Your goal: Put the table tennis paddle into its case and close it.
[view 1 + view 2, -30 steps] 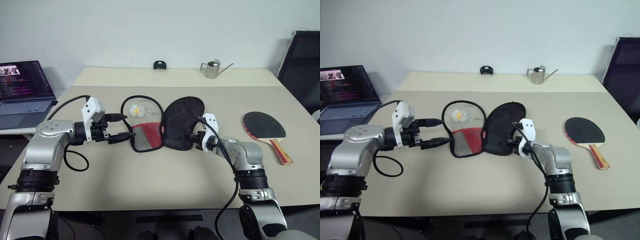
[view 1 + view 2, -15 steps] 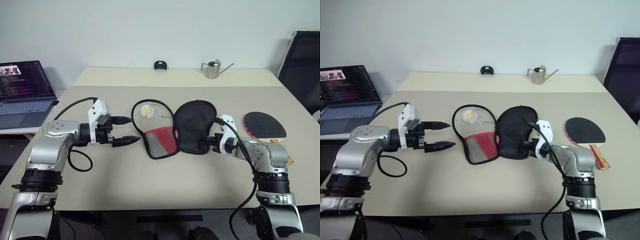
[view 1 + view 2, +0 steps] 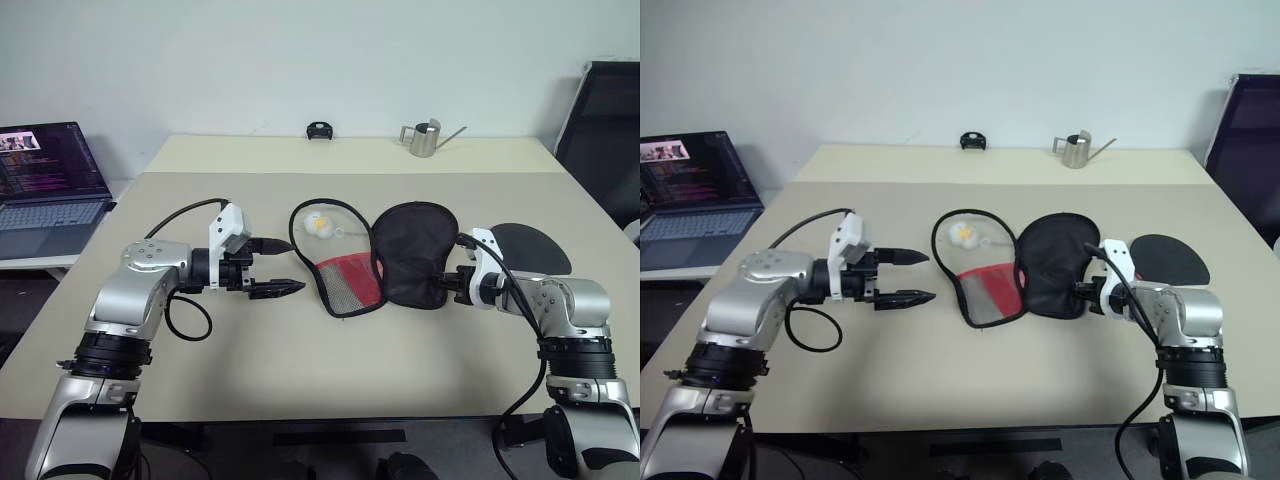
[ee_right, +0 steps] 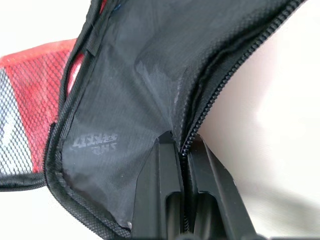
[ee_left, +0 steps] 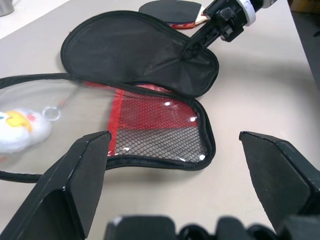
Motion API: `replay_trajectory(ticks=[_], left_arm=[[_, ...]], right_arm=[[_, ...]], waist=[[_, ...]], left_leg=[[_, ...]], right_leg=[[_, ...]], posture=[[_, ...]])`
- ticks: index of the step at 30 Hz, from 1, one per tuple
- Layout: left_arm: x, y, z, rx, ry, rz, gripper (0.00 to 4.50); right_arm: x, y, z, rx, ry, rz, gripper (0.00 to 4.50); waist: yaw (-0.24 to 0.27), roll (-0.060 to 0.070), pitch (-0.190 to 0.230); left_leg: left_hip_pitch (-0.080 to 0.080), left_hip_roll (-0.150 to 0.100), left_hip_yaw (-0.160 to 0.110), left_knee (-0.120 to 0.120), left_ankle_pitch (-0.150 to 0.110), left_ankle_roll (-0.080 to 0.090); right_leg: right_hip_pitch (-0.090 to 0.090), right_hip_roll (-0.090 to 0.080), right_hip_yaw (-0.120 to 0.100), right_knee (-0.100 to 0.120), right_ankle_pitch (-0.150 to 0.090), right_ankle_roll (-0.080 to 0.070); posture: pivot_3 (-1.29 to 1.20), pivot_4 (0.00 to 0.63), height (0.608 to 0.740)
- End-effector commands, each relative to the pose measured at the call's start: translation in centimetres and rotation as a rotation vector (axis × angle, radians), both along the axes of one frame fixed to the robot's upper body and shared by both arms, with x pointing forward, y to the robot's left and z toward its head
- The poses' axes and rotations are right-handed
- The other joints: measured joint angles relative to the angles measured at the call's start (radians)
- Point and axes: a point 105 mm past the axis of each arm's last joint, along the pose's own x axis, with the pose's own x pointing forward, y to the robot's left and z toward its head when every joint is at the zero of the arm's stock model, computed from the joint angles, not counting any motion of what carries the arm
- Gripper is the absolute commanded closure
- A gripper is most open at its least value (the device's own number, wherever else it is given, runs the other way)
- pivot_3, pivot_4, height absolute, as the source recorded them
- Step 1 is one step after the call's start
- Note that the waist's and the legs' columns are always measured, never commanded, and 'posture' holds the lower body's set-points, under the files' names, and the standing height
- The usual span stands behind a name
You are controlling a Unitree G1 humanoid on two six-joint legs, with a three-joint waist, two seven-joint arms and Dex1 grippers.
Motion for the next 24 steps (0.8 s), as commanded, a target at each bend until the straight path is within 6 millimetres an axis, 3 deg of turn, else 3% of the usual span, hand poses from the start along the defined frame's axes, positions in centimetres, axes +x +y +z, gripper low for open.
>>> replay_trajectory(ticks=[1, 4, 5, 7, 12, 18, 23, 24], left_arm=[[-0.3, -0.9, 1.5, 0.001, -0.052, -0.04, 0.0], [-0.4, -1.1, 1.5, -0.001, -0.051, -0.045, 0.0], [-0.4, -1.1, 1.5, -0.001, -0.05, -0.046, 0.0], [-0.5, -1.2, 1.5, -0.002, -0.049, -0.047, 0.0], [-0.7, -1.3, 1.5, -0.003, -0.045, -0.046, 0.0], [-0.9, -1.4, 1.5, -0.004, -0.041, -0.045, 0.0], [-1.0, -1.6, 1.5, -0.013, -0.038, -0.046, 0.0], [-0.8, -1.7, 1.5, -0.019, -0.038, -0.038, 0.0]], right_arm=[[0.8, -0.8, 1.7, -0.039, -0.058, 0.007, 4.47], [1.5, -1.2, 1.6, -0.061, -0.063, -0.006, 4.47], [1.7, -1.4, 1.6, -0.071, -0.068, -0.013, 4.27], [2.0, -1.7, 1.6, -0.076, -0.071, -0.021, 3.8], [2.4, -2.3, 1.9, -0.105, -0.091, -0.036, 2.1], [2.4, -4.2, 3.8, -0.098, -0.162, -0.092, 2.1], [1.0, -5.4, 6.3, -0.028, -0.228, -0.079, 2.1], [0.5, -5.9, 6.9, -0.023, -0.25, -0.081, 1.92]], waist=[[0.0, 0.0, 0.0], [0.0, 0.0, 0.0], [0.0, 0.0, 0.0], [0.0, 0.0, 0.0], [0.0, 0.0, 0.0], [0.0, 0.0, 0.0], [0.001, 0.0, 0.0], [0.002, 0.0, 0.0]], left_leg=[[0.0, 0.0, 0.0, 0.0, 0.0, 0.0], [0.0, 0.0, 0.0, 0.001, 0.0, 0.0], [0.0, 0.0, 0.0, 0.001, 0.0, 0.0], [0.0, 0.0, 0.0, 0.001, 0.0, 0.0], [0.0, 0.0, 0.0, 0.001, 0.0, 0.0], [0.0, 0.0, 0.0, 0.002, 0.0, 0.0], [-0.001, 0.0, 0.0, 0.002, 0.0, 0.0], [-0.001, 0.0, 0.0, 0.002, 0.0, 0.0]], right_leg=[[0.0, 0.0, 0.0, 0.0, 0.0, 0.0], [0.0, 0.0, 0.0, 0.0, 0.0, 0.0], [0.0, 0.0, 0.0, 0.001, 0.0, 0.0], [0.0, 0.0, 0.0, 0.001, 0.0, 0.0], [0.0, 0.0, 0.0, 0.0, 0.0, 0.0], [0.0, 0.0, 0.0, 0.0, 0.0, 0.0], [0.0, 0.0, 0.0, 0.0, 0.0, 0.0], [0.0, 0.0, 0.0, 0.0, 0.0, 0.0]], posture=[[0.0, 0.15, 0.74], [0.0, 0.15, 0.74], [0.0, 0.15, 0.74], [0.0, 0.15, 0.74], [0.0, 0.15, 0.74], [0.0, 0.15, 0.74], [0.0, 0.15, 0.74], [0.0, 0.15, 0.74]])
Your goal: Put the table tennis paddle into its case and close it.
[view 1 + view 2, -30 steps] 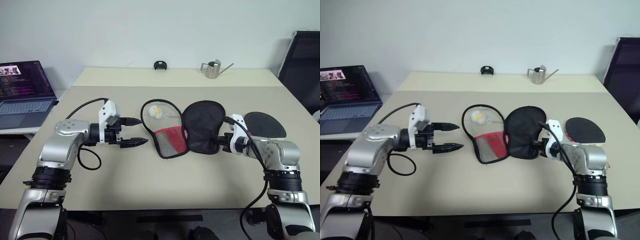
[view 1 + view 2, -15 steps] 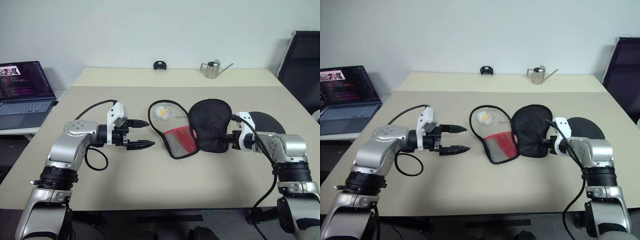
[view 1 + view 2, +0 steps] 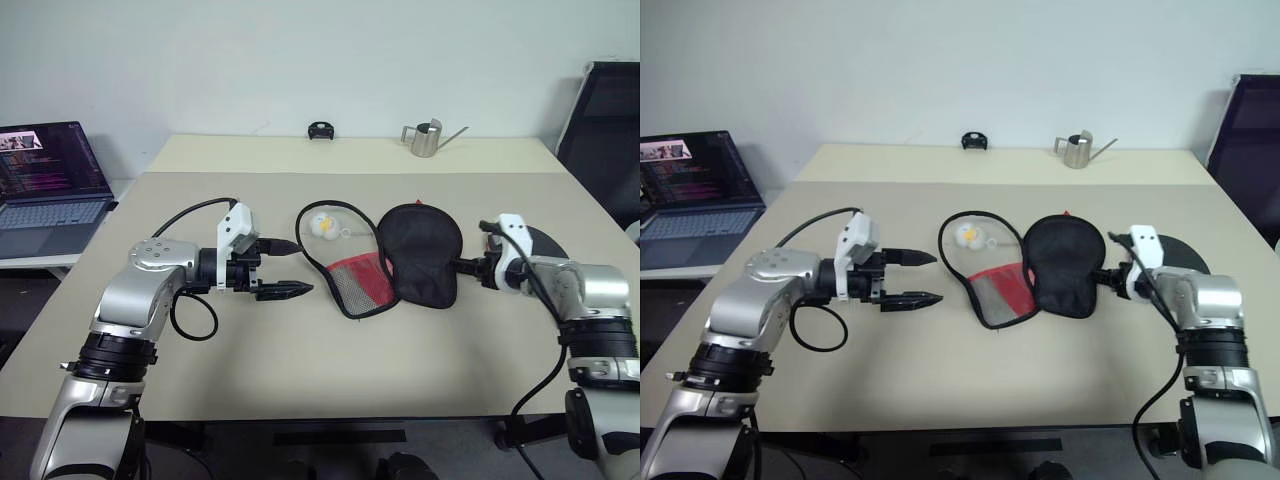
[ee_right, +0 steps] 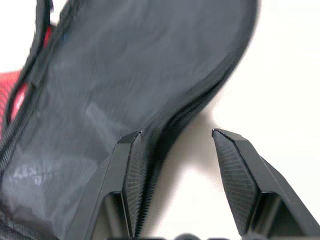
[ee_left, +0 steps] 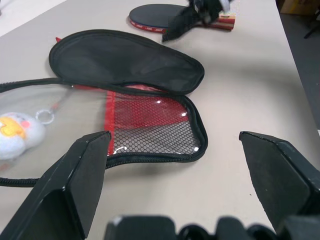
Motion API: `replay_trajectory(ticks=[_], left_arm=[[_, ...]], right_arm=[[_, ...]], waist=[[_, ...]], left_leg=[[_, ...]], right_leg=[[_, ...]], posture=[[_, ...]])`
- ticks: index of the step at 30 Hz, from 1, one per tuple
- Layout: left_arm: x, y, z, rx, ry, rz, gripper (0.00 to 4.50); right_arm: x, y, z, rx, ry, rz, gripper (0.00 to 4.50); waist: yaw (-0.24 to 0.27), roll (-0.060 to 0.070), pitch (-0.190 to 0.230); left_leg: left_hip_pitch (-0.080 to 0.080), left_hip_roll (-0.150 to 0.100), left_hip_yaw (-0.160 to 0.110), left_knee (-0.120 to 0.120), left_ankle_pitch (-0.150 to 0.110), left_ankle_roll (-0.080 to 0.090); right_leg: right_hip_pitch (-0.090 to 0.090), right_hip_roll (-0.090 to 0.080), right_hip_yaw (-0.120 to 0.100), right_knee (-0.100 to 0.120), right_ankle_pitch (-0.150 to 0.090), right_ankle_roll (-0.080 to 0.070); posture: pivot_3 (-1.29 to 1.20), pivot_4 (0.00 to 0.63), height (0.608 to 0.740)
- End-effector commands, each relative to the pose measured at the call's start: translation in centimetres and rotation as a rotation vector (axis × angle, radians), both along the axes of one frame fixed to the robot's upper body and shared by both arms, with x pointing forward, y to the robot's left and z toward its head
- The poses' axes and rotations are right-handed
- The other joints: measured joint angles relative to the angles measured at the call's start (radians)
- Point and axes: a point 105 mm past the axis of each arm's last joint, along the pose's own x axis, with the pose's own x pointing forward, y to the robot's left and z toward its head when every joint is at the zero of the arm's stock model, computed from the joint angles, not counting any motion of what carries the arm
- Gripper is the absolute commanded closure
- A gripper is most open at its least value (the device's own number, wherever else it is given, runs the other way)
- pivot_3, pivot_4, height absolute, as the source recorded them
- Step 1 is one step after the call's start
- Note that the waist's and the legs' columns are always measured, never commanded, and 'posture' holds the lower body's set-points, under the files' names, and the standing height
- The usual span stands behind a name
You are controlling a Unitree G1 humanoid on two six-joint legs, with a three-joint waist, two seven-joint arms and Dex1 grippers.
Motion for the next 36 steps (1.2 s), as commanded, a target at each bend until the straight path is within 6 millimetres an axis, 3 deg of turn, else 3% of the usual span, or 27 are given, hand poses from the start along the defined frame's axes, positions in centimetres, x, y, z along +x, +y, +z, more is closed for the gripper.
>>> replay_trajectory(ticks=[1, 6, 7, 10, 14, 20, 36], left_arm=[[0.0, -0.6, 1.0, -0.027, -0.041, 0.004, 0.0], [0.7, -1.3, 0.9, -0.04, -0.048, 0.031, 0.0], [0.7, -1.6, 0.9, -0.04, -0.049, 0.029, 0.0], [0.7, -2.2, 0.4, -0.006, -0.06, 0.025, 0.0], [0.7, -3.0, 0.2, -0.004, -0.05, 0.013, 0.0], [0.5, -3.7, 0.2, -0.005, -0.043, -0.015, 0.0], [-0.2, -6.0, 3.1, -0.071, -0.05, -0.136, 0.0]], right_arm=[[-1.4, -1.3, 3.7, 0.038, -0.133, 0.023, 1.74], [-2.4, -4.2, 4.8, -0.071, -0.211, -0.033, 0.17], [-2.6, -4.7, 5.0, -0.078, -0.225, -0.044, 0.04], [-3.7, -6.0, 4.7, -0.129, -0.25, -0.034, 0.04], [-4.5, -9.6, 2.6, -0.177, -0.177, -0.148, 0.04], [-4.7, -12.5, 0.3, -0.129, -0.107, -0.266, 0.04], [-3.6, -12.3, -4.7, -0.174, 0.024, -0.193, 0.04]], waist=[[0.001, 0.0, 0.0], [0.001, 0.0, 0.0], [0.0, 0.0, 0.0], [0.001, 0.0, 0.0], [0.002, 0.0, 0.0], [0.0, 0.0, 0.0], [0.0, 0.0, 0.0]], left_leg=[[0.0, 0.0, 0.0, 0.0, 0.0, 0.0], [0.0, 0.0, -0.001, 0.002, 0.0, 0.0], [0.0, 0.0, 0.0, 0.002, 0.0, 0.0], [0.001, 0.0, -0.001, 0.003, 0.0, 0.0], [0.001, 0.0, -0.001, 0.005, 0.0, 0.001], [0.001, 0.0, 0.0, 0.007, -0.001, 0.001], [0.001, 0.0, 0.0, 0.007, 0.0, 0.001]], right_leg=[[0.0, 0.0, 0.0, 0.0, 0.0, 0.0], [0.002, 0.0, 0.0, 0.0, 0.0, 0.0], [0.002, 0.0, 0.0, 0.0, 0.0, 0.0], [0.003, 0.0, 0.0, 0.001, 0.0, 0.0], [0.004, 0.0, 0.0, 0.001, 0.0, 0.0], [0.004, 0.0, 0.0, 0.002, 0.001, 0.001], [0.005, 0.001, 0.0, 0.001, 0.001, 0.001]], posture=[[0.0, 0.15, 0.74], [0.0, 0.15, 0.74], [0.0, 0.15, 0.74], [0.0, 0.15, 0.74], [0.0, 0.15, 0.74], [0.0, 0.15, 0.74], [0.0, 0.15, 0.74]])
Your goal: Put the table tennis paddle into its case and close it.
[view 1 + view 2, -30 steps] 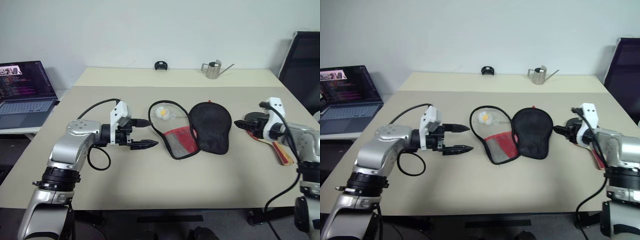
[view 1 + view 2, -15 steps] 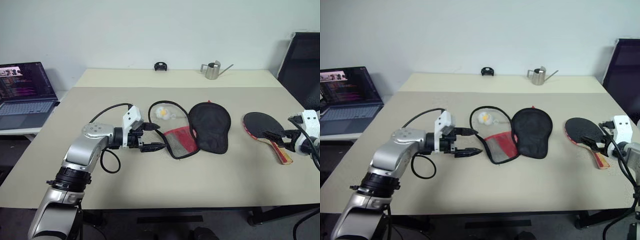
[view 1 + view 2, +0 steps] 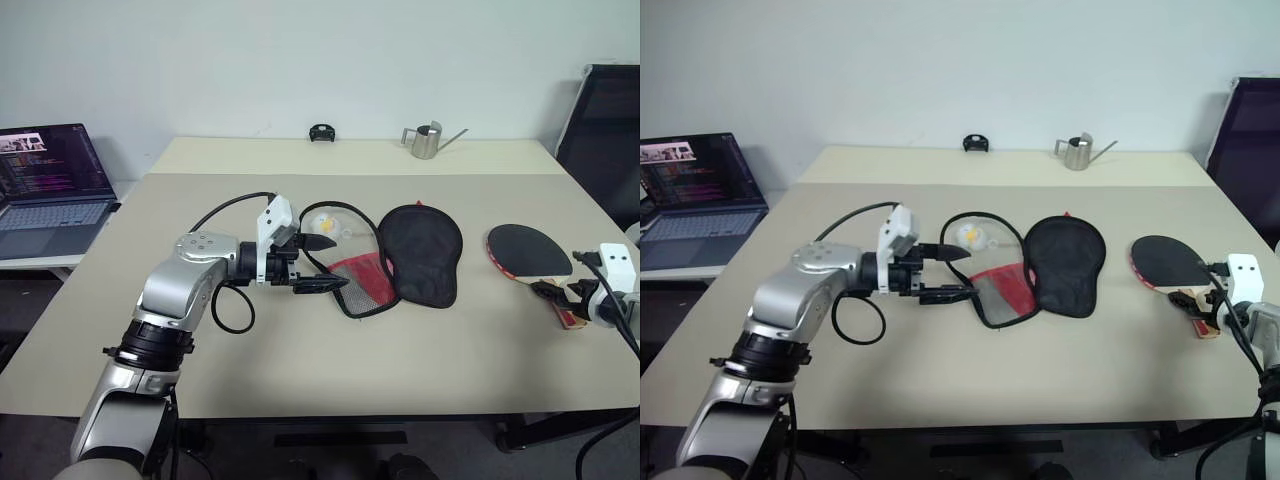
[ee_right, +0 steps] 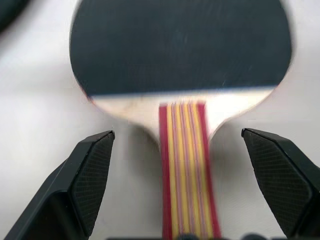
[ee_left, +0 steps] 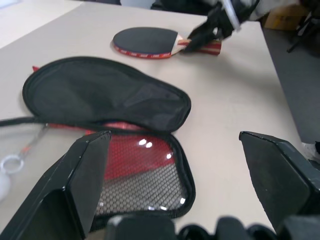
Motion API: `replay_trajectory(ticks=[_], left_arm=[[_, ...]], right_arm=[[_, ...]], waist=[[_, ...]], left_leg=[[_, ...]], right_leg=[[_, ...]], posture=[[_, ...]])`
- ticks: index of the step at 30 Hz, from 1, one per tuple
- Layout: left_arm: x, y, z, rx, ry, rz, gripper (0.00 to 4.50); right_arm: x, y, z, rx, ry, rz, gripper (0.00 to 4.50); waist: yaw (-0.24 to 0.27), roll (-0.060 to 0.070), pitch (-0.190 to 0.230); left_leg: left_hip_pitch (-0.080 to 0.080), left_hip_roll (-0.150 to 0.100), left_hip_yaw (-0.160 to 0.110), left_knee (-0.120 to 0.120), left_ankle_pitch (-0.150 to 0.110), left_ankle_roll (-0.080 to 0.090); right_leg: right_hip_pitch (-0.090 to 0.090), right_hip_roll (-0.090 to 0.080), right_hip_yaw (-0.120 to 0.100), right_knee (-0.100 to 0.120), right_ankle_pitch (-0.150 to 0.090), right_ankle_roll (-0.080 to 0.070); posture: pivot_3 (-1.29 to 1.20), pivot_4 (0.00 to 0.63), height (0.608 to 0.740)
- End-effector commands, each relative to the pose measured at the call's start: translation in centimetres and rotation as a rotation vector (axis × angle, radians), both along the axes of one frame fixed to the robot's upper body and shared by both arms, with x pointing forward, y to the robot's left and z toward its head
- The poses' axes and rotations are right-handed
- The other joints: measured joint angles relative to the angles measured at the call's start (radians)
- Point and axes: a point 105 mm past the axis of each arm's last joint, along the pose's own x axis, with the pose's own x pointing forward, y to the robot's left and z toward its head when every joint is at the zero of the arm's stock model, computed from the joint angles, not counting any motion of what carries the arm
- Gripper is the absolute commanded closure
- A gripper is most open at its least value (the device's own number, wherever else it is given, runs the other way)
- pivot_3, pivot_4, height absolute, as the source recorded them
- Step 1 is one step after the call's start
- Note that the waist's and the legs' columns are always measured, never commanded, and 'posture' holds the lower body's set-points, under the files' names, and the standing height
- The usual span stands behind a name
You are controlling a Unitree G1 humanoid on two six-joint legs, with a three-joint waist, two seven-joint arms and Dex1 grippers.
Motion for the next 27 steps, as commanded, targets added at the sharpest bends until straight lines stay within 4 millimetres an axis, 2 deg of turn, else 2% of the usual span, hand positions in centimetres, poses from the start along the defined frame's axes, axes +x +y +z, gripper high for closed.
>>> replay_trajectory(ticks=[1, 9, 13, 19, 21, 27], left_arm=[[-0.8, -1.1, 2.0, -0.023, -0.067, -0.081, 0.0], [-0.8, -2.0, 2.4, -0.032, -0.08, -0.117, 0.0], [-0.6, -2.0, 2.4, -0.028, -0.085, -0.115, 0.0], [-0.1, -0.5, 2.2, -0.016, -0.087, -0.057, 0.0], [0.0, 0.4, 2.1, -0.01, -0.084, -0.027, 0.0], [0.1, 2.7, 1.4, 0.019, -0.07, 0.056, 0.0]], right_arm=[[0.4, 0.1, 0.7, -0.023, -0.022, 0.026, 0.04], [0.4, -0.1, -0.3, -0.039, 0.003, 0.016, 0.04], [0.2, -0.3, -1.2, 0.017, 0.032, -0.029, 0.82], [0.1, -0.7, -1.7, 0.014, 0.032, -0.09, 2.91], [0.2, -0.7, -1.7, 0.009, 0.019, -0.107, 3.42], [0.7, -0.2, -0.3, 0.025, -0.052, -0.127, 3.42]], waist=[[-0.001, 0.0, 0.0], [-0.002, 0.0, 0.0], [-0.002, 0.0, 0.0], [-0.003, 0.0, 0.0], [-0.003, -0.001, -0.001], [-0.002, -0.001, -0.001]], left_leg=[[0.0, 0.0, 0.0, 0.0, 0.0, 0.0], [0.001, 0.0, 0.0, 0.001, 0.0, 0.0], [0.001, 0.0, 0.0, 0.002, 0.0, 0.0], [0.001, 0.001, 0.0, 0.001, 0.0, 0.0], [0.001, 0.001, 0.0, 0.002, 0.0, 0.0], [0.002, 0.001, 0.0, 0.002, 0.0, 0.0]], right_leg=[[0.0, 0.0, 0.0, 0.0, 0.0, 0.0], [0.001, 0.001, 0.001, 0.0, 0.001, 0.001], [0.002, 0.0, 0.001, 0.0, 0.001, 0.001], [0.002, 0.001, 0.001, 0.0, 0.001, 0.001], [0.002, 0.001, 0.001, 0.0, 0.001, 0.001], [0.002, 0.001, 0.001, 0.0, 0.002, 0.0]], posture=[[0.0, 0.15, 0.74], [0.0, 0.15, 0.74], [0.0, 0.15, 0.74], [0.0, 0.15, 0.74], [0.0, 0.15, 0.74], [0.0, 0.15, 0.74]])
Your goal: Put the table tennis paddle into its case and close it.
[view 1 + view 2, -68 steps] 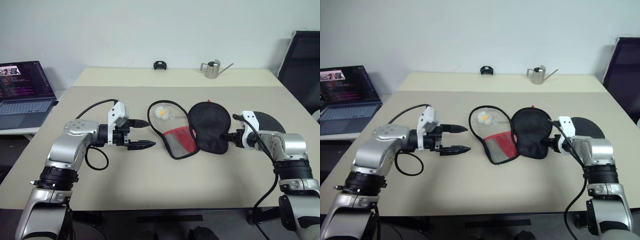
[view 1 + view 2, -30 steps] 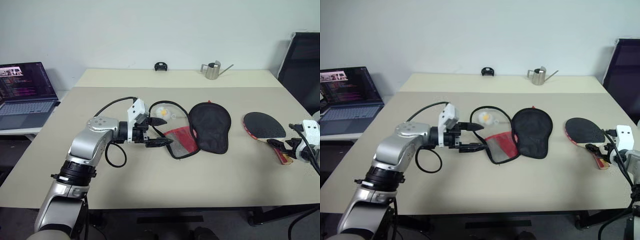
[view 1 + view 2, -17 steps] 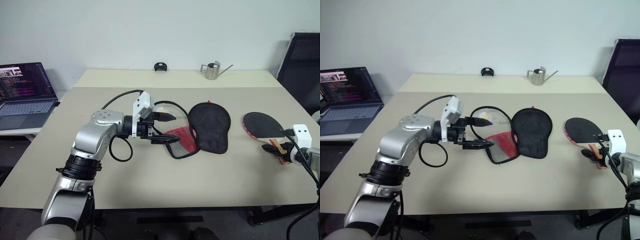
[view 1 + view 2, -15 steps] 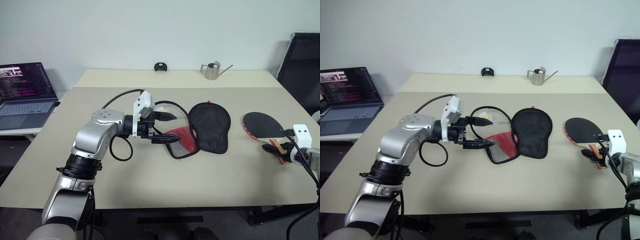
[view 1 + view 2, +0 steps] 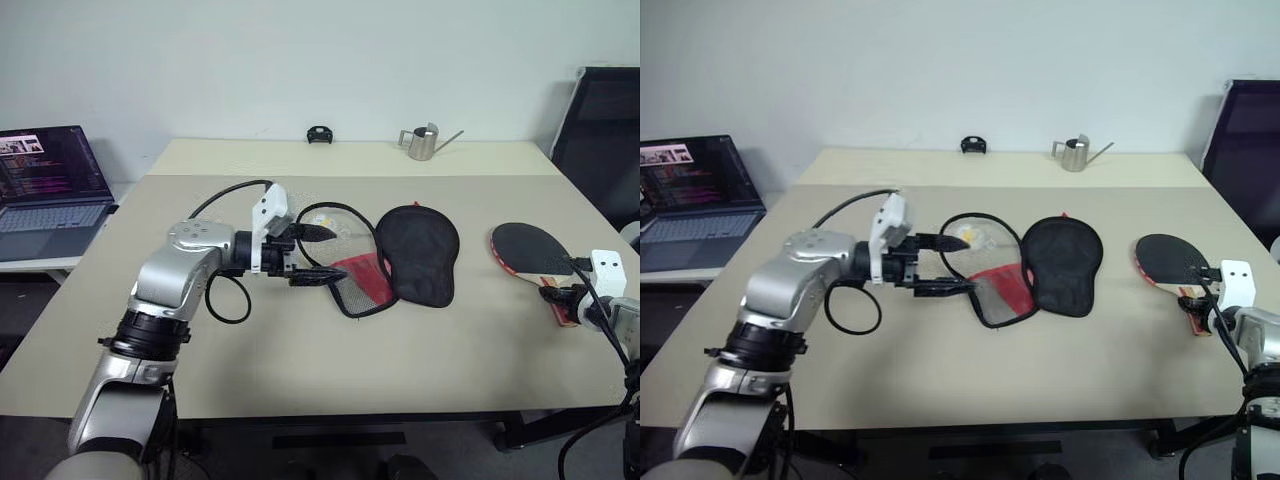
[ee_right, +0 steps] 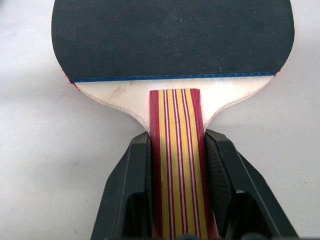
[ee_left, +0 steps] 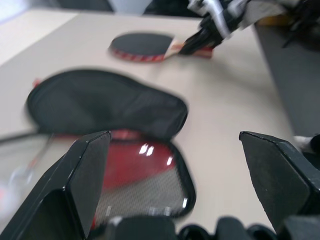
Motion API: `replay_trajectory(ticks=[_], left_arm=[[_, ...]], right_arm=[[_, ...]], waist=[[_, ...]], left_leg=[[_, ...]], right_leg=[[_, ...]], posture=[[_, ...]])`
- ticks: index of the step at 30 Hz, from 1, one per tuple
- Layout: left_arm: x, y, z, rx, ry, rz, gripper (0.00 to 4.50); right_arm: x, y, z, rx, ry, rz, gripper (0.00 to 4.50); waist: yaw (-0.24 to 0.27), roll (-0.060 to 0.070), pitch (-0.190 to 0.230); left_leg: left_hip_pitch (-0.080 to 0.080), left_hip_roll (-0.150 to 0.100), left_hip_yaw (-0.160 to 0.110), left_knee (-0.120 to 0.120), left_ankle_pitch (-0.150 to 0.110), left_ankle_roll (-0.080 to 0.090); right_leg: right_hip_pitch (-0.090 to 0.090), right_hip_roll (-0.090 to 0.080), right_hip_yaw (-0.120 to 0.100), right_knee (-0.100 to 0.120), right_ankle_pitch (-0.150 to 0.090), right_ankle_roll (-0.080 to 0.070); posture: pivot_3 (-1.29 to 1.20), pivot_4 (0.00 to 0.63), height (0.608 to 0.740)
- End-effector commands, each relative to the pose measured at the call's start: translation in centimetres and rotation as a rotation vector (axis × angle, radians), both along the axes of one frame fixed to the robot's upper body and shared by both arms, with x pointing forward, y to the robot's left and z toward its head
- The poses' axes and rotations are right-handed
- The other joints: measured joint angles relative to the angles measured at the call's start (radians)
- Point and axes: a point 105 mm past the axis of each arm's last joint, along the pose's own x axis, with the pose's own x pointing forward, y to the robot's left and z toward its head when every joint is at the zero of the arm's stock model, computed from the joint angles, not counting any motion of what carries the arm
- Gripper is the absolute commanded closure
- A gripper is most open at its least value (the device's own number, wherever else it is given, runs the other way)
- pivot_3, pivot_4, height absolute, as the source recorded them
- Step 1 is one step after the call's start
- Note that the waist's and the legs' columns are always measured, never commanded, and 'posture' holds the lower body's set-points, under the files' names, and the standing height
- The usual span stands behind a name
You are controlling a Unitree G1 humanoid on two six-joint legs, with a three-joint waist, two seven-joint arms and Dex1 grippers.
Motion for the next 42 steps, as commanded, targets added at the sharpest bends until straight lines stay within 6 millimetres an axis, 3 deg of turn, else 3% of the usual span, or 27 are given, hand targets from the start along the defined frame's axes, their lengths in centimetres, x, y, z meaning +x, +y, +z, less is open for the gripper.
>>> replay_trajectory(ticks=[1, 8, 14, 18, 29, 37, 42], left_arm=[[-0.2, 0.9, 1.2, -0.006, -0.056, 0.026, 0.0], [-0.4, 2.7, 0.8, -0.01, -0.043, 0.103, 0.0], [-0.5, 2.6, 0.6, -0.016, -0.04, 0.109, 0.0], [-0.5, 2.6, 0.4, -0.018, -0.036, 0.115, 0.0], [-0.6, 2.4, 0.1, -0.028, -0.036, 0.127, 0.0], [-0.8, 2.4, 0.0, -0.031, -0.035, 0.131, 0.0], [-0.8, 2.4, 0.0, -0.034, -0.035, 0.133, 0.0]], right_arm=[[0.1, 0.5, 0.7, 0.024, -0.034, -0.008, 3.42], [1.3, 3.8, 6.5, 0.032, -0.195, 0.075, 3.42], [1.6, 6.6, 9.2, 0.031, -0.263, 0.124, 3.42], [1.9, 10.0, 10.5, 0.055, -0.286, 0.188, 3.42], [3.1, 17.5, 9.6, 0.195, -0.243, 0.201, 3.42], [3.2, 21.2, 7.1, 0.25, -0.187, 0.18, 3.42], [3.5, 21.9, 6.0, 0.263, -0.165, 0.149, 3.42]], waist=[[0.002, 0.0, 0.0], [-0.001, 0.004, 0.002], [0.005, 0.004, 0.002], [0.006, 0.004, 0.002], [0.003, 0.004, 0.002], [0.002, 0.004, 0.002], [0.002, 0.005, 0.002]], left_leg=[[0.0, 0.0, 0.0, 0.0, 0.0, 0.0], [-0.001, 0.0, 0.0, -0.001, 0.0, 0.0], [-0.002, 0.0, 0.0, -0.001, 0.0, 0.0], [-0.002, 0.0, -0.001, -0.001, 0.0, 0.0], [-0.003, 0.0, -0.001, -0.001, 0.0, 0.0], [-0.003, 0.0, 0.0, -0.002, 0.0, 0.0], [-0.003, 0.0, 0.0, -0.002, 0.0, 0.0]], right_leg=[[0.0, 0.0, 0.0, 0.0, 0.0, 0.0], [-0.002, 0.0, 0.001, 0.0, 0.0, 0.0], [-0.002, 0.0, 0.0, -0.001, 0.0, 0.0], [-0.002, 0.0, 0.0, -0.001, 0.0, 0.0], [-0.003, 0.0, 0.0, -0.001, 0.0, 0.0], [-0.004, 0.0, 0.0, 0.0, 0.0, 0.0], [-0.004, 0.0, 0.0, 0.0, 0.0, 0.0]], posture=[[0.0, 0.15, 0.74], [0.0, 0.15, 0.74], [0.0, 0.15, 0.74], [0.0, 0.15, 0.74], [0.0, 0.15, 0.74], [0.0, 0.15, 0.74], [0.0, 0.15, 0.74]])
